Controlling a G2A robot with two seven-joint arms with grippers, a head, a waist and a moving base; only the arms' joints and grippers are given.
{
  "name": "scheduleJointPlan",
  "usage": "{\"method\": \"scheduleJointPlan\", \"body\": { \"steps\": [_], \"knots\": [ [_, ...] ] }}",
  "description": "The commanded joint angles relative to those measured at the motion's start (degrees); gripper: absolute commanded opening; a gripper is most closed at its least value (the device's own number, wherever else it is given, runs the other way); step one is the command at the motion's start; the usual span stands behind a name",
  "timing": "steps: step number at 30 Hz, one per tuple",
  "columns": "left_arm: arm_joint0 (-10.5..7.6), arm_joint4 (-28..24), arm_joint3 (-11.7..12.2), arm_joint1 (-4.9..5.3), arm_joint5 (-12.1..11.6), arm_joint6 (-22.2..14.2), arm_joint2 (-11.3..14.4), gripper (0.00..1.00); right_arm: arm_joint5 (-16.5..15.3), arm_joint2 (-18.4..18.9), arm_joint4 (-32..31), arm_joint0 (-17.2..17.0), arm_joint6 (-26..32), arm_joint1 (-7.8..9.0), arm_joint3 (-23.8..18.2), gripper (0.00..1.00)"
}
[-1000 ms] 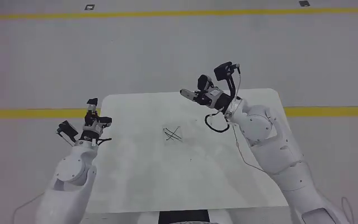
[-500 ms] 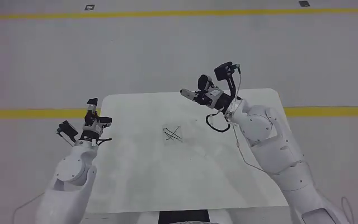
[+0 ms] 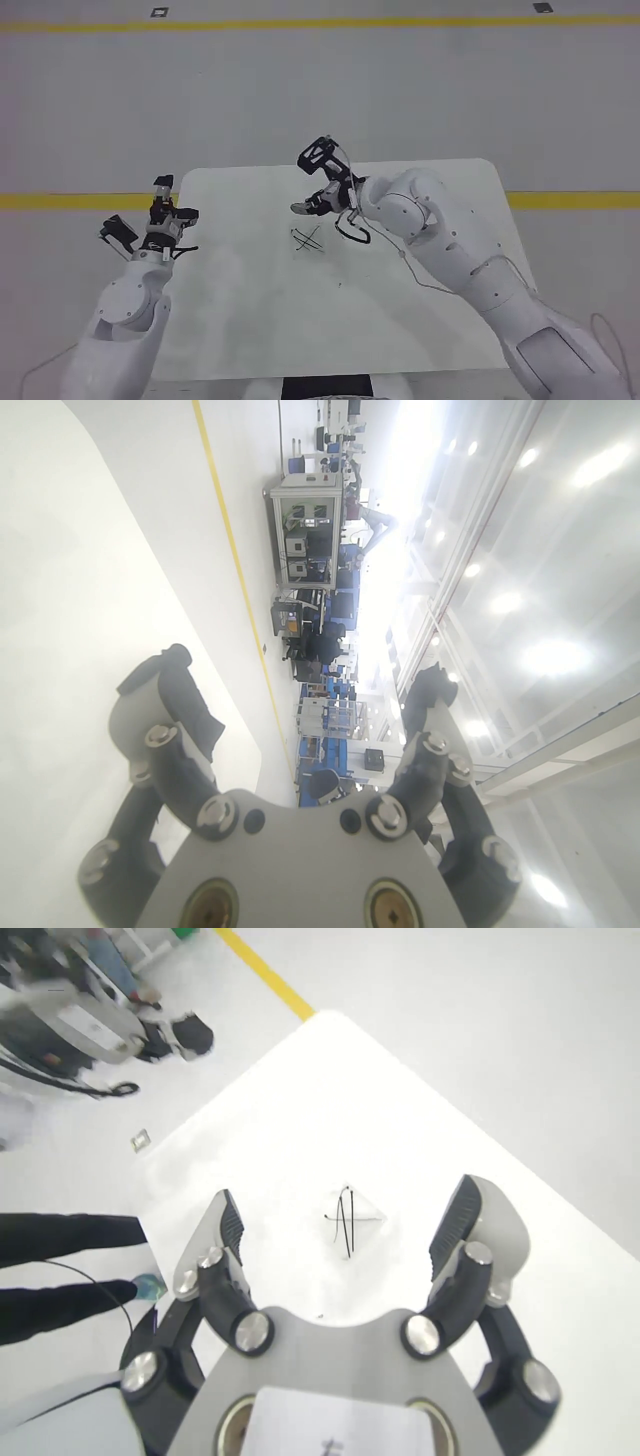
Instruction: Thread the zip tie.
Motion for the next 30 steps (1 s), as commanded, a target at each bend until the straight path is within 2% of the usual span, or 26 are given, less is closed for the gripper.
{"method": "scheduleJointPlan", "body": {
  "steps": [1,11,13,15,20,25,30],
  "knots": [
    [0.0,0.0,0.0,0.0,0.0,0.0,0.0,1.0,-0.71,-1.64,1.43,1.72,0.64,-0.72,1.83,1.0],
    [0.0,0.0,0.0,0.0,0.0,0.0,0.0,1.0,-0.71,-1.64,1.43,1.72,0.64,-0.72,1.83,1.0],
    [0.0,0.0,0.0,0.0,0.0,0.0,0.0,1.0,-1.41,-3.1,-0.6,2.26,2.49,-0.89,2.31,1.0],
    [0.0,0.0,0.0,0.0,0.0,0.0,0.0,1.0,-0.24,-5.38,-2.03,4.49,5.28,-1.79,3.78,1.0],
    [0.0,0.0,0.0,0.0,0.0,0.0,0.0,1.0,-0.44,-10.86,0.76,10.55,9.99,-5.04,10.06,1.0],
    [0.0,0.0,0.0,0.0,0.0,0.0,0.0,1.0,-0.26,-17.08,3.67,16.28,12.62,-9.73,20.34,1.0],
    [0.0,0.0,0.0,0.0,0.0,0.0,0.0,1.0,0.42,-22.3,5.79,19.33,14.45,-14.7,30.46,1.0]
  ]
}}
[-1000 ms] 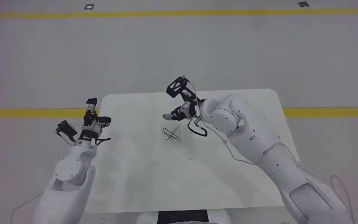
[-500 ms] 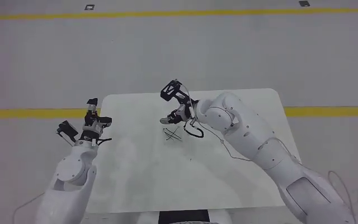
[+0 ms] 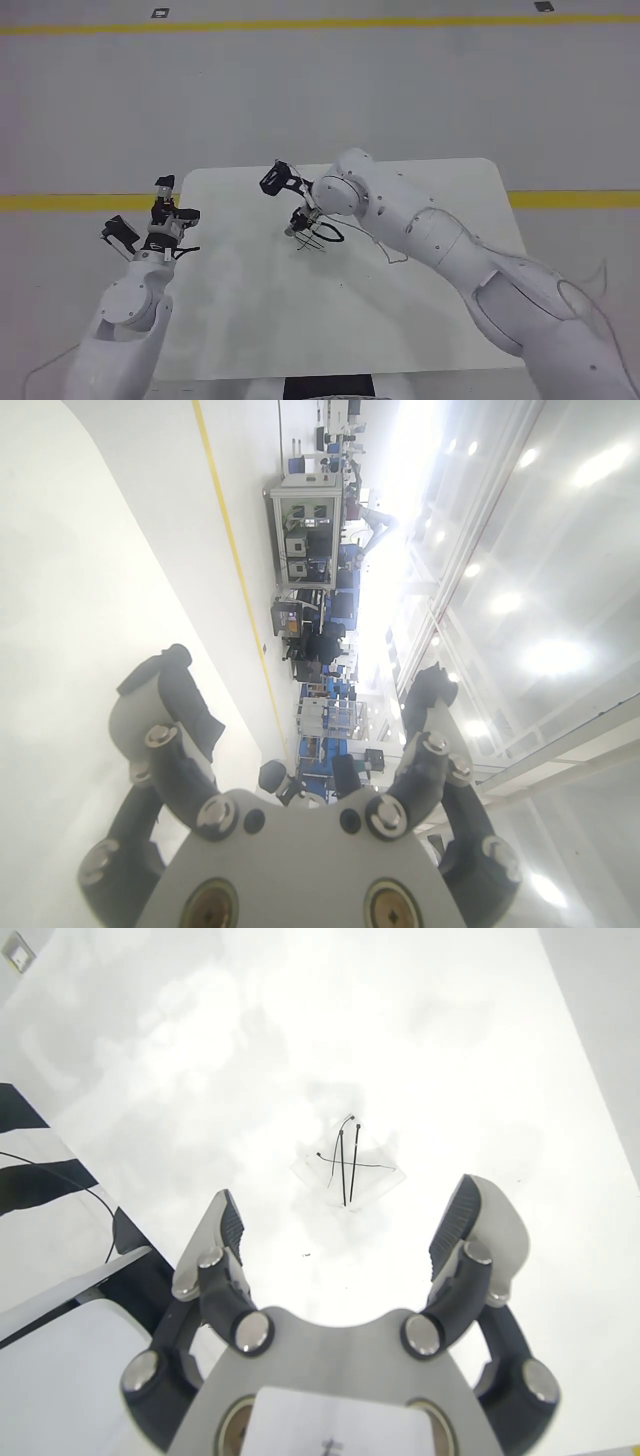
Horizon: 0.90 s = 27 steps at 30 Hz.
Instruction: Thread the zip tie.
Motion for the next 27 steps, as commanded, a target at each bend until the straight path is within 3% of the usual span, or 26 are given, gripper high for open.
{"method": "scheduleJointPlan", "body": {
  "steps": [1,14,20,27],
  "knots": [
    [0.0,0.0,0.0,0.0,0.0,0.0,0.0,1.0,-0.02,-1.79,1.15,0.69,0.47,-2.13,4.8,1.0],
    [0.0,0.0,0.0,0.0,0.0,0.0,0.0,1.0,0.24,-2.8,-0.28,0.37,0.64,-2.74,4.06,1.0],
    [0.0,0.0,0.0,0.0,0.0,0.0,0.0,1.0,2.51,-5.31,-2.34,0.74,3.31,-5.63,6.84,1.0],
    [0.0,0.0,0.0,0.0,0.0,0.0,0.0,1.0,0.56,-7.03,-1.0,1.14,2.86,-10.05,15.11,1.0]
  ]
}}
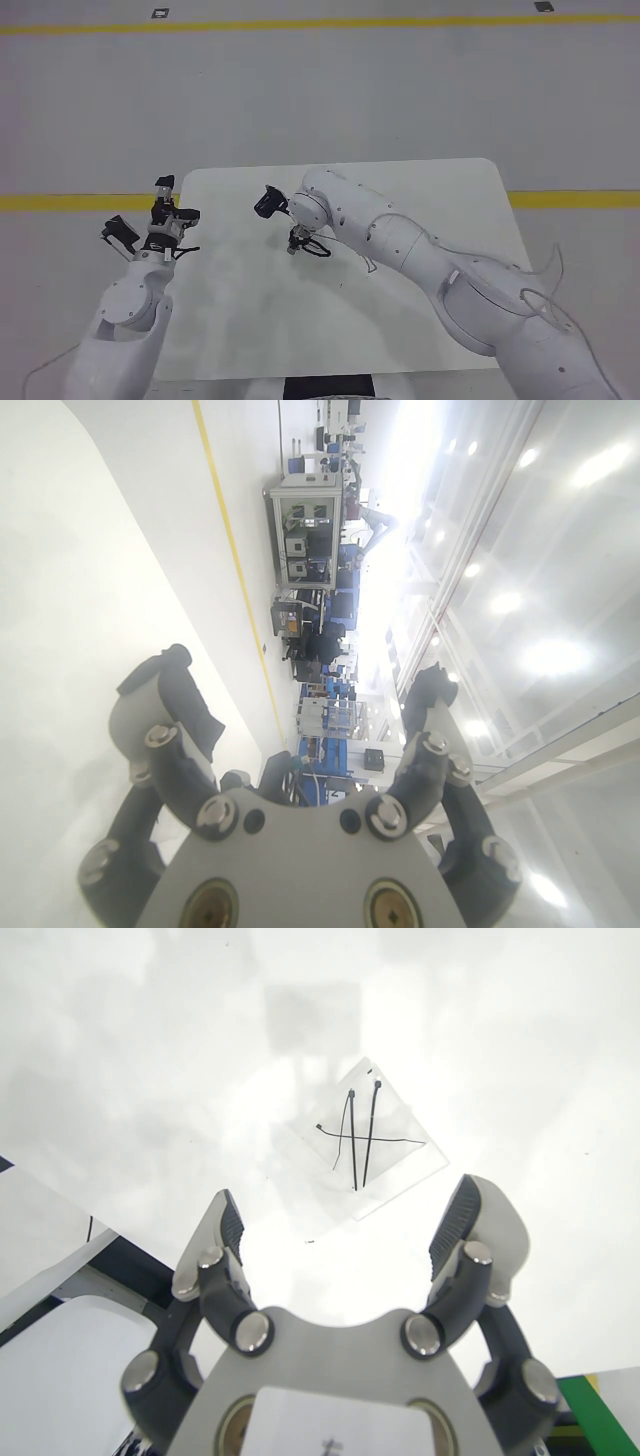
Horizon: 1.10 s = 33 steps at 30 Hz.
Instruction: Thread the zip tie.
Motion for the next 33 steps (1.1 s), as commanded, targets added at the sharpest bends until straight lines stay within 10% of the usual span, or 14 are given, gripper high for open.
{"method": "scheduleJointPlan", "body": {
  "steps": [1,33],
  "knots": [
    [0.0,0.0,0.0,0.0,0.0,0.0,0.0,1.0,-0.64,-0.25,0.44,0.07,-0.33,-1.12,2.55,1.0],
    [0.0,0.0,0.0,0.0,0.0,0.0,0.0,1.0,2.61,3.27,0.81,-1.2,-2.91,-1.73,5.28,1.0]
  ]
}}
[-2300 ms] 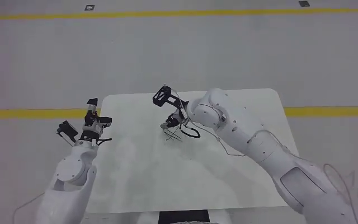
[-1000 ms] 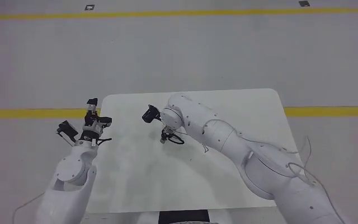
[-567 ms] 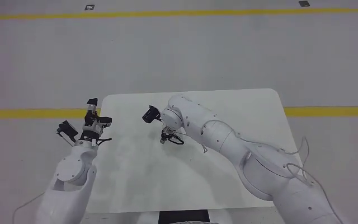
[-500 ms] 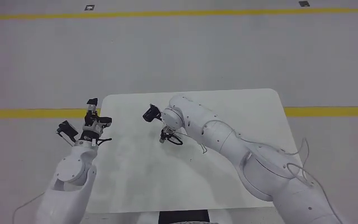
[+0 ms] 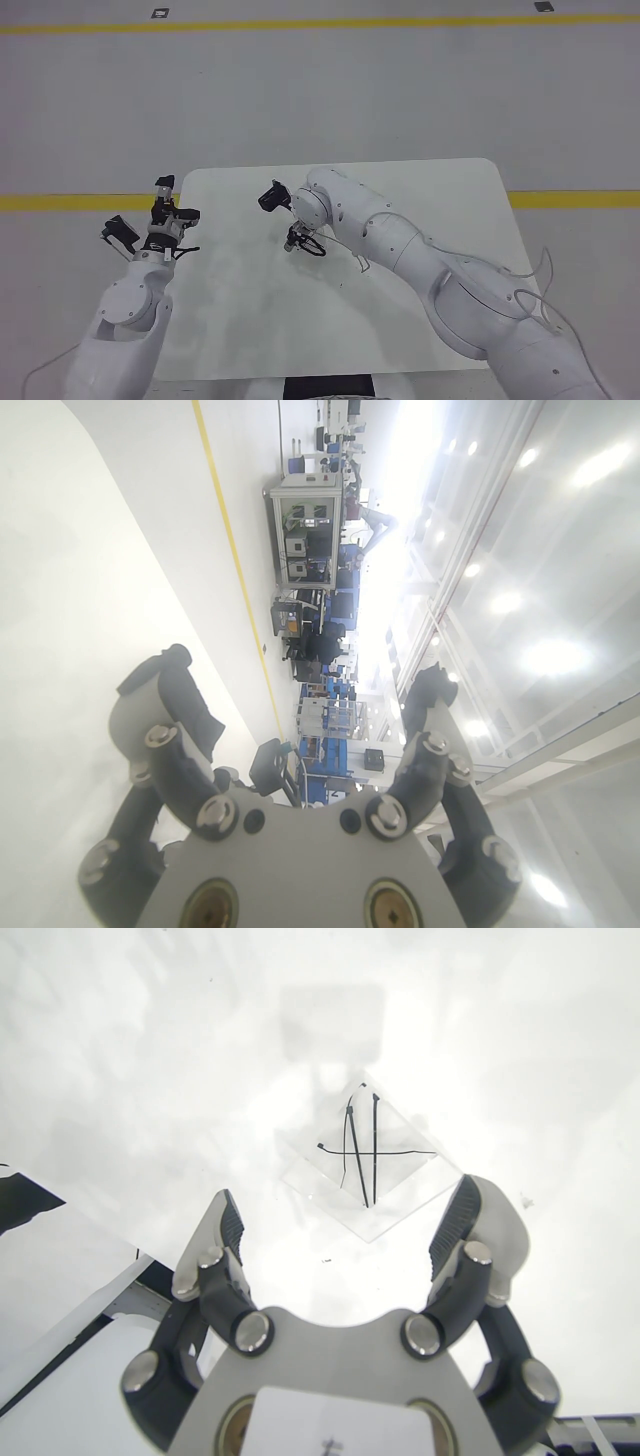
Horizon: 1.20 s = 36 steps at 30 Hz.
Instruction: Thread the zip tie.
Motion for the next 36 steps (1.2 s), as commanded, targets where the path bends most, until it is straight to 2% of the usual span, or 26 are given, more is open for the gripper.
{"method": "scheduleJointPlan", "body": {
  "steps": [1,6,7,9,10,12,14,18,30,36],
  "knots": [
    [0.0,0.0,0.0,0.0,0.0,0.0,0.0,1.0,0.0,0.0,0.0,0.0,0.0,0.0,0.0,1.0],
    [0.0,0.0,0.0,0.0,0.0,0.0,0.0,1.0,0.95,0.3,-0.7,-0.57,-0.56,-0.03,0.75,1.0],
    [0.0,0.0,0.0,0.0,0.0,0.0,0.0,1.0,1.18,0.35,-0.96,-0.61,-0.43,-0.08,0.77,0.89],
    [0.0,0.0,0.0,0.0,0.0,0.0,0.0,1.0,1.59,0.48,-1.44,-0.65,-0.14,-0.18,0.77,0.41],
    [0.0,0.0,0.0,0.0,0.0,0.0,0.0,1.0,1.87,0.58,-1.81,-0.63,0.0,-0.22,0.86,0.29],
    [0.0,0.0,0.0,0.0,0.0,0.0,0.0,1.0,2.16,0.75,-2.31,-0.63,0.18,-0.28,0.93,0.14],
    [0.0,0.0,0.0,0.0,0.0,0.0,0.0,1.0,2.29,0.97,-2.79,-0.68,0.51,-0.31,1.0,0.06],
    [0.0,0.0,0.0,0.0,0.0,0.0,0.0,1.0,1.82,1.23,-3.59,-0.93,1.33,-0.39,1.21,0.0],
    [0.0,0.0,0.0,0.0,0.0,0.0,0.0,1.0,0.03,1.77,-5.13,-2.11,0.05,-1.39,3.66,0.0],
    [0.0,0.0,0.0,0.0,0.0,0.0,0.0,1.0,-0.28,1.28,-6.76,-2.4,-1.26,-2.45,5.31,0.07]
  ]
}}
